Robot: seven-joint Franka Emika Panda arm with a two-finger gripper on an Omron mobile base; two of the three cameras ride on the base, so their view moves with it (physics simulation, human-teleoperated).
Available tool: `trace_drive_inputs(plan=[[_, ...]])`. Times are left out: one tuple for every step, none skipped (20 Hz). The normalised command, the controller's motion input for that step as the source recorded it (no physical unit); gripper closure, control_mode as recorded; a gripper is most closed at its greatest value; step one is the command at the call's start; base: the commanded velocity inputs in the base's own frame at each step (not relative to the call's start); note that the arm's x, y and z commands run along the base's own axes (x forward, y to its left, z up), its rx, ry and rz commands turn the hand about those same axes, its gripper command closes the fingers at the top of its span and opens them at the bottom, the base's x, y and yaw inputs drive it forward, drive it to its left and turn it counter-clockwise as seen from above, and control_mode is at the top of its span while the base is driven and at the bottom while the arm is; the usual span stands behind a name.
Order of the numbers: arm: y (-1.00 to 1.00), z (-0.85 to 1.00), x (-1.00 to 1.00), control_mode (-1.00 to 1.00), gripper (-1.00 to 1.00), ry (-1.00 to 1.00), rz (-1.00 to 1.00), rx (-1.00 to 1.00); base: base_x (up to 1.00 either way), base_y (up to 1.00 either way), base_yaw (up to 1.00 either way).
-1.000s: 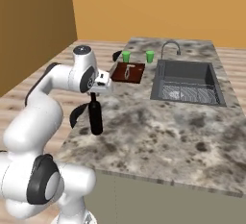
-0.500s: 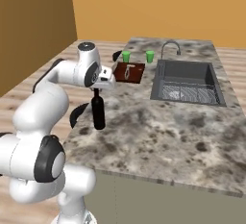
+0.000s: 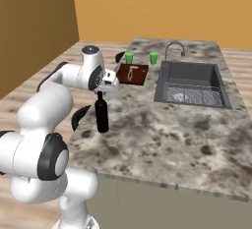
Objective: Place the drinks on the dining counter in a tight cluster.
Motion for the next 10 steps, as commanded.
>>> trace_drive_inputs(plan=[[0.00,-0.06,0.00,-1.00,1.00,0.00,0.00,0.00,0.00,0.00,0.00],[0.00,-0.11,0.00,-1.00,1.00,0.00,0.00,0.00,0.00,0.00,0.00],[0.00,-0.14,0.00,-1.00,1.00,0.00,0.00,0.00,0.00,0.00,0.00],[0.00,-0.23,0.00,-1.00,1.00,0.00,0.00,0.00,0.00,0.00,0.00],[0.00,-0.29,0.00,-1.00,1.00,-0.01,0.00,0.00,0.00,0.00,0.00],[0.00,-0.31,0.00,-1.00,1.00,-0.01,0.00,0.00,0.00,0.00,0.00],[0.00,-0.30,0.00,-1.00,1.00,-0.01,0.00,0.00,0.00,0.00,0.00],[0.00,-0.26,0.00,-1.00,1.00,0.00,0.00,0.00,0.00,0.00,0.00],[0.00,-0.23,0.00,-1.00,1.00,0.00,0.00,0.00,0.00,0.00,0.00],[0.00,-0.20,0.00,-1.00,1.00,0.00,0.00,0.00,0.00,0.00,0.00]])
